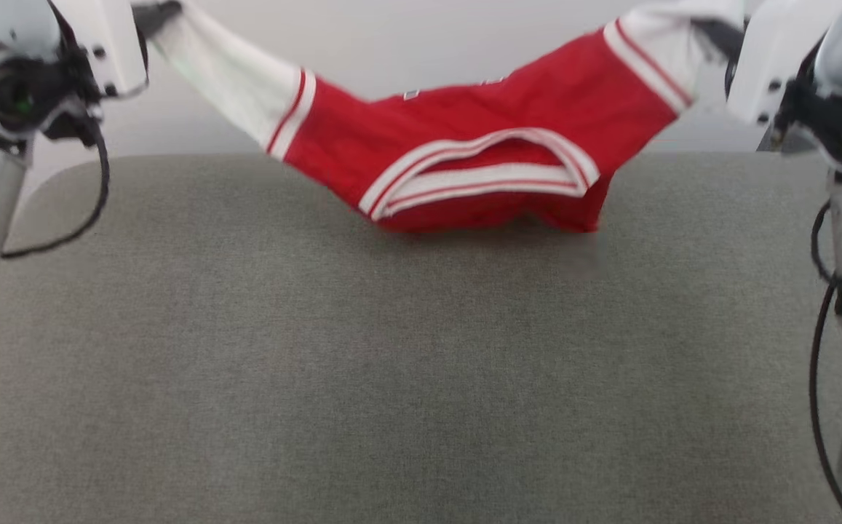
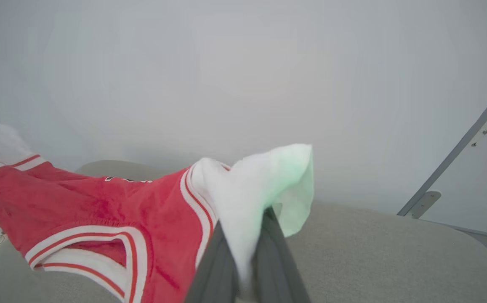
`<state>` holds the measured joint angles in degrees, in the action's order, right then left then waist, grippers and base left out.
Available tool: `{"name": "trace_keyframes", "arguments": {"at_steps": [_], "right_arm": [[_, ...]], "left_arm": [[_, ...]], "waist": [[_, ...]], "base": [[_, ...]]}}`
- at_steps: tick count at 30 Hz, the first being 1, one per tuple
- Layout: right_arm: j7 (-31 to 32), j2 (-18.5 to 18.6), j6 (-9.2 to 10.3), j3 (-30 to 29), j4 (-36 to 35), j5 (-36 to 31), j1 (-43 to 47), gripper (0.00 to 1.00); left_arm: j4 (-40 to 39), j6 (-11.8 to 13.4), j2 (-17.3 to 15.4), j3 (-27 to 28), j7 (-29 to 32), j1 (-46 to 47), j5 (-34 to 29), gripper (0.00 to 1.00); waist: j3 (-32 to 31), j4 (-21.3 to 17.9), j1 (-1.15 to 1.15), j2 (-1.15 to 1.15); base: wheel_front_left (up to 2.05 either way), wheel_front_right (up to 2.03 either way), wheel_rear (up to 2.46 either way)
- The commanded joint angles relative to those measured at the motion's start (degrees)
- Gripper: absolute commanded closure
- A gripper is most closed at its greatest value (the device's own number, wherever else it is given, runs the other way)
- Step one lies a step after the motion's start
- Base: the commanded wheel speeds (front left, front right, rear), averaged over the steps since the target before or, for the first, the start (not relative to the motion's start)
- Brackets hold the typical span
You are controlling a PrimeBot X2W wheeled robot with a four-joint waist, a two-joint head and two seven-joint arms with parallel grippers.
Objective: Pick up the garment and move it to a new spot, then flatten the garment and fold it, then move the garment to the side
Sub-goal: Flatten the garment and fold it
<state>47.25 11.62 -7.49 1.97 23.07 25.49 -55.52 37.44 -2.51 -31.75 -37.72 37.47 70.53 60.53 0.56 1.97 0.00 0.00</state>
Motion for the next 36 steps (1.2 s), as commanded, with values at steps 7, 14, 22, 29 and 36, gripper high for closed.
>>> {"name": "trace_keyframes", "arguments": {"at_steps": [7,14,22,29,36], "right_arm": [[-3.09,-0.56,0.0,0.9,3.73,0.63,-6.75,1.0],[-6.21,-0.18,0.0,2.36,8.0,-0.43,-11.2,1.0],[-16.84,-1.19,0.0,4.07,15.4,-5.64,-18.22,1.0],[-32.73,-1.84,0.01,3.2,22.59,-13.74,-26.8,1.0],[-53.61,-2.57,0.01,0.21,29.34,-27.58,-34.62,1.0]], "left_arm": [[2.06,-0.76,0.56,1.68,-2.62,4.85,-0.12,1.0],[3.85,-2.07,0.85,1.98,-5.14,8.07,-1.06,1.0],[7.23,-3.18,1.74,2.25,-13.84,14.34,-4.65,1.0],[11.15,-3.99,3.07,2.25,-26.88,22.63,-9.87,1.0],[15.1,-4.66,5.05,2.3,-47.33,28.63,-13.8,1.0]], "waist": [[-0.35,0.04,0.0,0.0],[1.78,0.05,0.0,0.0],[9.17,-0.07,0.0,0.0],[16.17,0.11,0.0,0.0],[22.09,0.85,0.0,0.0]], "base": [[0.0,0.0,0.0],[0.0,0.0,0.0],[0.0,0.0,0.0],[0.0,0.0,0.0],[0.0,0.0,0.0]]}}
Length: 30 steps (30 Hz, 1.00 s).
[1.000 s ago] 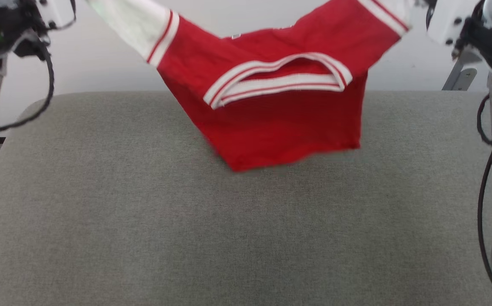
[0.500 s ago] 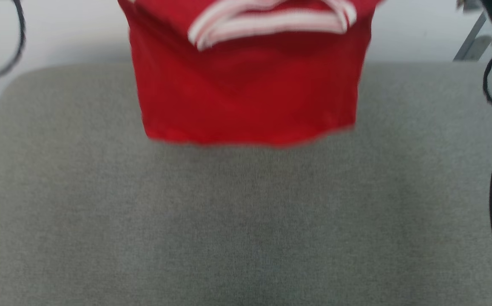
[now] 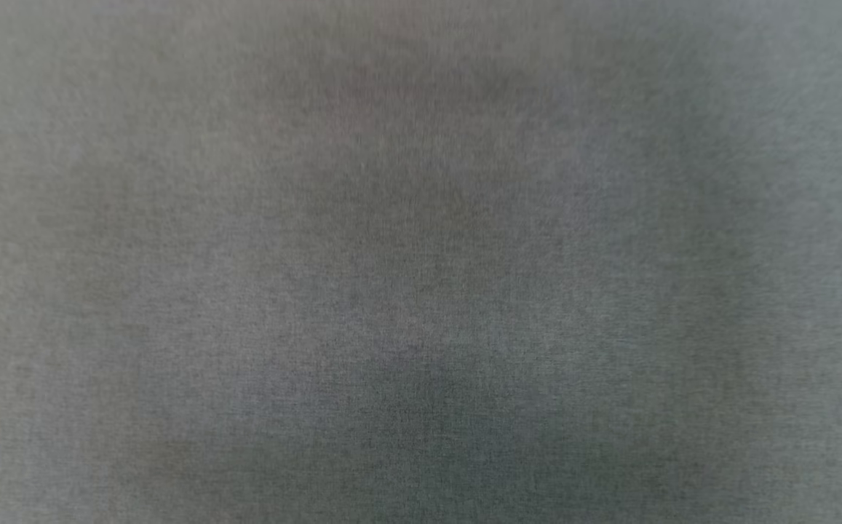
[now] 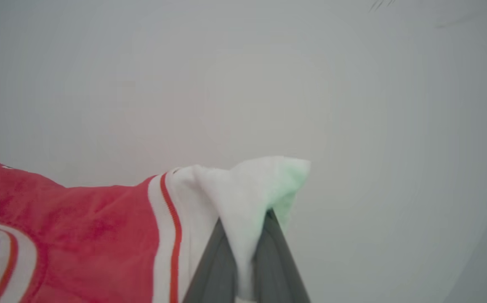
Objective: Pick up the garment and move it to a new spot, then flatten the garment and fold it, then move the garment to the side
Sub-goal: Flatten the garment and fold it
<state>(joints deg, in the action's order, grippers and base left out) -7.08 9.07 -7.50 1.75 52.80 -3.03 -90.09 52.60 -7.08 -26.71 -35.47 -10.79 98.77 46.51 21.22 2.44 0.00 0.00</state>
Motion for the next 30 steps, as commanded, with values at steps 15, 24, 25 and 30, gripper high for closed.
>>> {"name": "trace_keyframes", "arguments": {"at_steps": [15,24,25,30], "right_arm": [[3.37,-3.09,0.02,-5.41,18.18,-6.15,5.97,1.0],[14.34,-4.47,0.02,-2.27,20.9,2.04,14.55,1.0],[15.38,-4.54,0.02,-1.86,20.92,3.18,15.45,1.0],[20.13,-4.61,0.02,1.71,20.92,8.7,20.22,1.0]], "left_arm": [[5.81,-0.37,-0.2,-9.88,2.9,-16.42,7.32,1.0],[3.71,-0.38,-2.01,-16.04,23.58,-27.6,16.27,1.0],[3.22,-0.38,-2.26,-16.31,25.41,-28.91,17.08,1.0],[-0.25,-0.39,-5.03,-17.77,31.46,-33.83,19.69,1.0]], "waist": [[1.92,2.37,0.0,0.0],[-2.71,2.79,0.0,0.0],[-3.24,2.72,0.0,0.0],[-5.76,2.51,0.0,0.0]], "base": [[0.0,0.0,0.0],[0.0,0.0,0.0],[0.0,0.0,0.0],[0.0,0.0,0.0]]}}
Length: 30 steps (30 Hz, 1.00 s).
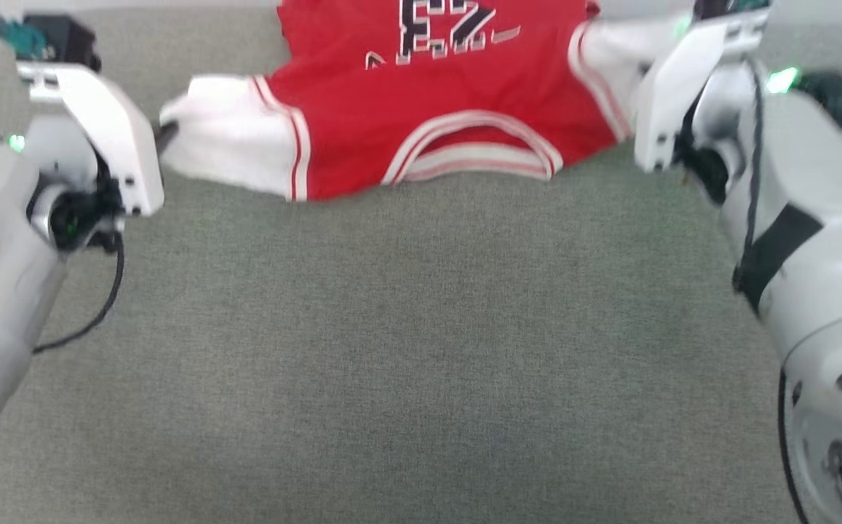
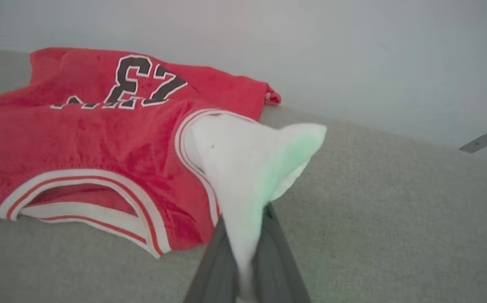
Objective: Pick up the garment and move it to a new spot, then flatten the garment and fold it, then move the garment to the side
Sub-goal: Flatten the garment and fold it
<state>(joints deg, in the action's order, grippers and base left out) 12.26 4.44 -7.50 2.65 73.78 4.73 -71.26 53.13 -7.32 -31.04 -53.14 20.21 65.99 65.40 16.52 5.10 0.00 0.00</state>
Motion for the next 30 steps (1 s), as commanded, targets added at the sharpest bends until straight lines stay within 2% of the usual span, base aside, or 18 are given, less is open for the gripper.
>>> {"name": "trace_keyframes", "arguments": {"at_steps": [1,5,10,14,18,20,24,27,30], "right_arm": [[1.79,0.18,0.02,1.76,-0.13,2.16,2.39,1.0],[5.3,0.64,0.02,4.65,-0.99,5.69,5.84,1.0],[12.42,2.3,0.02,10.67,-6.25,12.66,13.61,1.0],[19.31,6.08,0.02,16.05,-15.89,19.5,21.78,1.0],[27.01,11.93,0.02,19.23,-29.09,25.92,30.6,1.0],[30.88,15.18,0.02,19.29,-35.46,28.06,35.04,1.0],[38.68,19.35,0.02,16.32,-47.85,30.99,44.15,1.0],[43.97,20.65,0.02,12.78,-55.98,31.31,50.76,1.0],[49.21,19.75,0.02,8.61,-63.24,30.59,57.35,1.0]], "left_arm": [[-1.5,-0.11,-1.41,-0.3,0.89,-2.01,0.76,1.0],[-4.26,1.17,-3.18,-0.64,2.72,-5.75,1.58,1.0],[-12.76,4.79,-7.09,-0.81,3.9,-12.55,3.11,1.0],[-22.82,9.68,-11.44,-0.55,3.93,-19.84,4.8,1.0],[-34.54,16.14,-16.52,0.14,2.58,-27.46,6.64,1.0],[-39.93,19.37,-19.11,0.51,1.96,-31.32,7.97,1.0],[-49.55,25.17,-23.52,1.15,0.69,-38.02,10.07,1.0],[-55.09,28.46,-26.27,1.15,-0.22,-42.26,11.49,1.0],[-58.96,31.05,-28.25,1.0,-1.31,-45.55,11.83,1.0]], "waist": [[-1.54,-0.17,0.0,0.0],[-3.17,-0.32,0.0,0.0],[-5.79,-0.44,0.0,0.0],[-7.67,-0.57,0.0,0.0],[-8.72,-0.74,0.0,0.0],[-9.03,-0.78,0.0,0.0],[-9.35,-0.68,0.0,0.0],[-9.45,-0.46,0.0,0.0],[-9.45,-0.2,0.0,0.0]], "base": [[0.0,0.0,0.0],[0.0,0.0,0.0],[0.0,0.0,0.0],[0.0,0.0,0.0],[0.0,0.0,0.0],[0.0,0.0,0.0],[0.0,0.0,0.0],[0.0,0.0,0.0],[0.0,0.0,0.0]]}}
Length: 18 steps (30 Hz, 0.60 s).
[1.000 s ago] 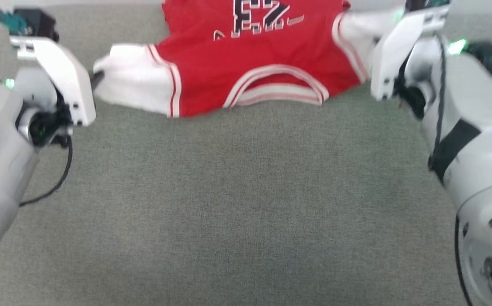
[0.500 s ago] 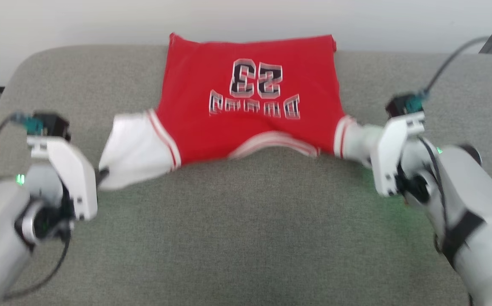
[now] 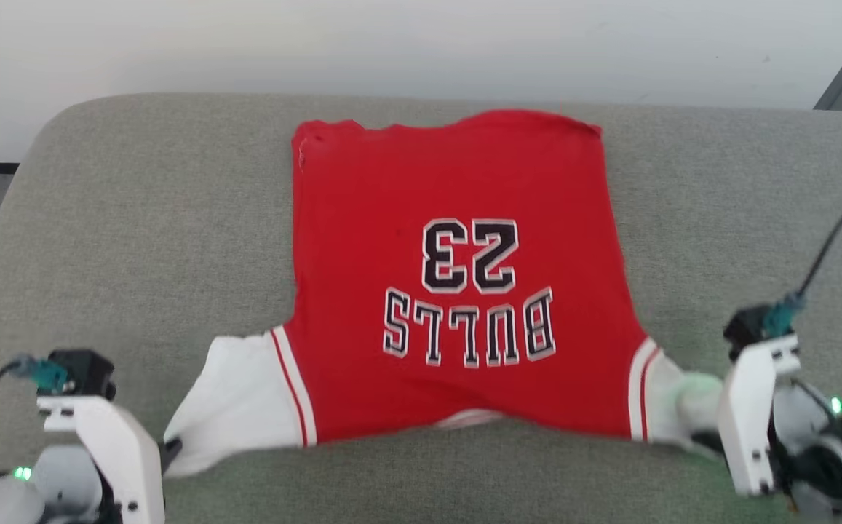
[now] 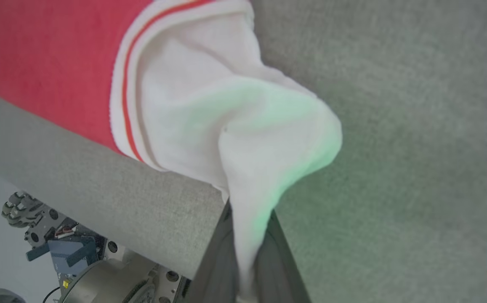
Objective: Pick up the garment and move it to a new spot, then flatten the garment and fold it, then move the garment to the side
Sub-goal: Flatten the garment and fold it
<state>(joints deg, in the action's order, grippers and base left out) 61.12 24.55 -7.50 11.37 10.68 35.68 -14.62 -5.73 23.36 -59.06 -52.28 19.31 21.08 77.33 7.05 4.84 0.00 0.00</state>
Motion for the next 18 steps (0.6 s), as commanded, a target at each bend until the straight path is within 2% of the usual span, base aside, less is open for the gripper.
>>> {"name": "trace_keyframes", "arguments": {"at_steps": [1,6,8,14,15,16,18], "right_arm": [[1.79,-0.86,0.02,-1.46,-2.42,-0.88,2.72,1.0],[7.62,-4.4,0.02,-7.42,-11.54,-3.3,11.79,1.0],[8.84,-5.71,0.02,-8.91,-14.0,-4.54,14.42,1.0],[7.51,-9.68,0.02,-10.76,-15.72,-8.34,18.5,1.0],[6.58,-9.93,0.02,-10.63,-15.58,-9.19,18.45,0.62],[5.69,-10.19,0.02,-10.59,-15.46,-9.61,18.23,0.0],[5.1,-10.49,0.02,-10.69,-15.2,-10.1,18.09,0.0]], "left_arm": [[-0.96,1.13,-0.56,0.26,-0.79,-1.56,0.39,1.0],[-3.78,3.68,-1.39,-0.69,-1.57,-5.39,1.46,1.0],[-4.25,4.3,-0.59,-0.95,-1.93,-6.72,2.32,1.0],[-2.6,3.9,2.11,-1.24,-3.94,-9.25,3.4,1.0],[-2.18,3.61,2.77,-1.16,-4.55,-9.52,3.6,1.0],[-1.63,3.26,3.46,-0.75,-5.28,-9.57,3.81,1.0],[-1.14,2.94,3.91,-0.6,-5.86,-9.47,3.64,1.0]], "waist": [[0.12,0.16,0.0,0.0],[0.99,0.9,0.0,0.0],[1.5,1.16,0.0,0.0],[2.57,1.48,0.0,0.0],[2.75,1.42,0.0,0.0],[2.98,1.39,0.0,0.0],[3.11,1.4,0.0,0.0]], "base": [[0.0,0.0,0.0],[0.0,0.0,0.0],[0.0,0.0,0.0],[0.0,0.0,0.0],[0.0,0.0,0.0],[0.0,0.0,0.0],[0.0,0.0,0.0]]}}
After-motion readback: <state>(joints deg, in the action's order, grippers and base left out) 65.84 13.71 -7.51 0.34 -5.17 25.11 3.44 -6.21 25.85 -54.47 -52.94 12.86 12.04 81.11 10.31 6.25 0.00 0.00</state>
